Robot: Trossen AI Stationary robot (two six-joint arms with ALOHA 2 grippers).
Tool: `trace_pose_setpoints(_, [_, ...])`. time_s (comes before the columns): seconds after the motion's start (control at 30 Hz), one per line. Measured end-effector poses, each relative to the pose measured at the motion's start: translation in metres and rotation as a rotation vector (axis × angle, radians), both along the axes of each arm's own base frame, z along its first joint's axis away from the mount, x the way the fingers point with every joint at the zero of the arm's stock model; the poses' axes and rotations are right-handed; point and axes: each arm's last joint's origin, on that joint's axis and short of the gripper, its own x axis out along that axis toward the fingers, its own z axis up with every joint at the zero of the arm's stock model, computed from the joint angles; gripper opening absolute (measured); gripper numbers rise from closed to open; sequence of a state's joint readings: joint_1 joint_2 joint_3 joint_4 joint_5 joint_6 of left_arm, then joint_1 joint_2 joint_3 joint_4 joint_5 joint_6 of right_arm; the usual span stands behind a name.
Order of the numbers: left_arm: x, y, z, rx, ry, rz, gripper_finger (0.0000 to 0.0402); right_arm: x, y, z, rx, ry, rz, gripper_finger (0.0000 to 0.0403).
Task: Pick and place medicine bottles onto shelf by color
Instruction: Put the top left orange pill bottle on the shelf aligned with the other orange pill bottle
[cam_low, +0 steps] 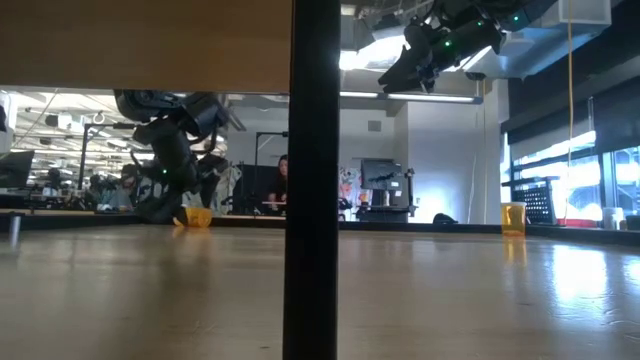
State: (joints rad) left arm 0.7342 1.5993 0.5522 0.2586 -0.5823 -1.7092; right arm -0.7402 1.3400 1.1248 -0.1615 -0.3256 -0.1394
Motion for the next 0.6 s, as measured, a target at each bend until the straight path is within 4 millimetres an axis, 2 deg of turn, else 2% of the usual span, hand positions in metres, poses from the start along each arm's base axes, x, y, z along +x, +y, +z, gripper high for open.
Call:
trace_pose_setpoints(0.3, [0.006,-0.008,0.002,0.083,0.058,0.063,0.0263,0.0,0.0,0.0,0.0,0.0,0.0,0.0213])
trace_pose_setpoints(0.47, [0.001,-0.001,0.003,0.075,0.033,0.071,0.0263,0.0,0.0,0.0,0.0,0.0,0.0,0.0213])
trace_pose_setpoints(0.6, [-0.007,0.007,0.001,0.01,0.032,0.014,0.0263,0.0,0.0,0.0,0.0,0.0,0.0,0.0213])
